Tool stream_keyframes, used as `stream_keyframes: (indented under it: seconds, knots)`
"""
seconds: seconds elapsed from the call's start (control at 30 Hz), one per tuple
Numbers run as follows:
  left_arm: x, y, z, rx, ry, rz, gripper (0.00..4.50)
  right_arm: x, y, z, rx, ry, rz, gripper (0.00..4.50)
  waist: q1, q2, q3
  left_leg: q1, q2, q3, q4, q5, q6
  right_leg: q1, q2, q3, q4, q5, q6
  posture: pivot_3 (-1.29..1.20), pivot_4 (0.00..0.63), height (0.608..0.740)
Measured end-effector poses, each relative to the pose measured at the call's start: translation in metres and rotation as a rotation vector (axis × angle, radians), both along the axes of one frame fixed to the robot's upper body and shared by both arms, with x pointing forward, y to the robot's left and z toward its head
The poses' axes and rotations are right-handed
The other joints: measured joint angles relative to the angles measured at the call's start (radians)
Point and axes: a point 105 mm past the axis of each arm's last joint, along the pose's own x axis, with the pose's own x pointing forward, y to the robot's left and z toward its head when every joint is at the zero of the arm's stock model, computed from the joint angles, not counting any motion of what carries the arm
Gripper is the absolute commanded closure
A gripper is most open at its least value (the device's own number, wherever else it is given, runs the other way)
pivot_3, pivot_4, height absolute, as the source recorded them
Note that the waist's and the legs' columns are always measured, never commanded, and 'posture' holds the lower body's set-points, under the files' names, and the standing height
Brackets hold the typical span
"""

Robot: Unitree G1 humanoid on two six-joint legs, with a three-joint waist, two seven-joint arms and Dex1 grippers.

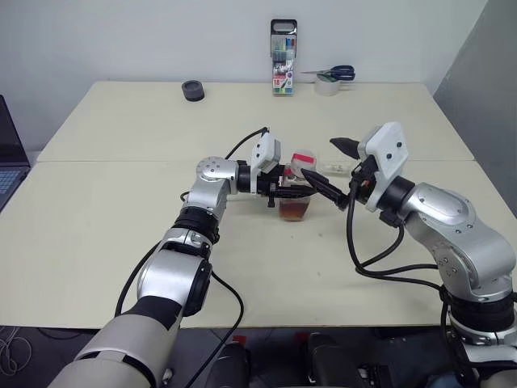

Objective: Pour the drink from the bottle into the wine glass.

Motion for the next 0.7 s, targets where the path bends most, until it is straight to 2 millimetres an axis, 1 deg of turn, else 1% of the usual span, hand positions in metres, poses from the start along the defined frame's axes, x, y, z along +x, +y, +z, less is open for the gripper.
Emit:
stream_keyframes:
  seconds: [0.7]
  knots:
    - [0.0009,0.0013,0.0003,-0.003,0.000,0.009,2.85,0.0007,-0.0048,0.0018,-0.007,-0.006,-0.013,0.18,0.000,0.000,0.000,0.000,0.000,0.000,0.000,0.000,0.000,0.000,0.000,0.000,0.000,0.000,0.000,0.00,0.150,0.740]
